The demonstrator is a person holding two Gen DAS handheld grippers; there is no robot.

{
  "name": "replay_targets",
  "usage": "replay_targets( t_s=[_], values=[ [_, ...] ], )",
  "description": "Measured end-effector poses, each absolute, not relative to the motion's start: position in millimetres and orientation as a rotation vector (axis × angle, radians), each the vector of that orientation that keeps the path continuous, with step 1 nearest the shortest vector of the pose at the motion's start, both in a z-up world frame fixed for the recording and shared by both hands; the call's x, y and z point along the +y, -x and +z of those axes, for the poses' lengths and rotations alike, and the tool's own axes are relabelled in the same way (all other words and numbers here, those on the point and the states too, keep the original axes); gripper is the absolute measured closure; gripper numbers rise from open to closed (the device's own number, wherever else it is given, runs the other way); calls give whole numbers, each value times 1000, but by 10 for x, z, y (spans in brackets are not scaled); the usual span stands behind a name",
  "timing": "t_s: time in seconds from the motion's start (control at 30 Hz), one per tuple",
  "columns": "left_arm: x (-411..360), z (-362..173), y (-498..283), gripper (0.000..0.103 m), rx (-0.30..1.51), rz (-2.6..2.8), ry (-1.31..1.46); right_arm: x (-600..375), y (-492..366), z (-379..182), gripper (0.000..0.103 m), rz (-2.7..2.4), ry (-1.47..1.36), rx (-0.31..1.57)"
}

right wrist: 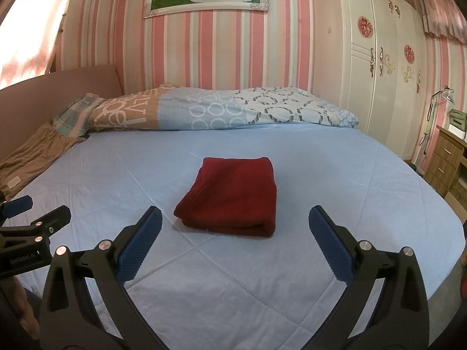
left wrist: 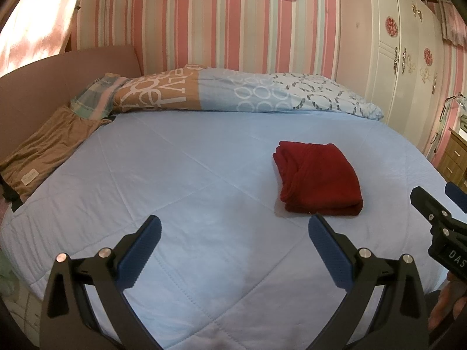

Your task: Fold small clothes

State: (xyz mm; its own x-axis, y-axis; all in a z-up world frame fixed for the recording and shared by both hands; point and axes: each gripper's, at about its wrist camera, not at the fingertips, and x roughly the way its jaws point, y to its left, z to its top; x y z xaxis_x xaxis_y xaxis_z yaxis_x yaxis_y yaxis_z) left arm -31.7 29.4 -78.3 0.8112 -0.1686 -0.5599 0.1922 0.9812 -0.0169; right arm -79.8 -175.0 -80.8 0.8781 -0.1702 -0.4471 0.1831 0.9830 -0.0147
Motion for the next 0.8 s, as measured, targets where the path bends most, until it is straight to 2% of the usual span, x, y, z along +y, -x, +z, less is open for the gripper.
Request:
replay_targets(
  t_s=[0.8],
  values=[
    [193,-781,381,2,560,-170,-72,-1742,775,-879,3,-175,-19,485]
  ],
)
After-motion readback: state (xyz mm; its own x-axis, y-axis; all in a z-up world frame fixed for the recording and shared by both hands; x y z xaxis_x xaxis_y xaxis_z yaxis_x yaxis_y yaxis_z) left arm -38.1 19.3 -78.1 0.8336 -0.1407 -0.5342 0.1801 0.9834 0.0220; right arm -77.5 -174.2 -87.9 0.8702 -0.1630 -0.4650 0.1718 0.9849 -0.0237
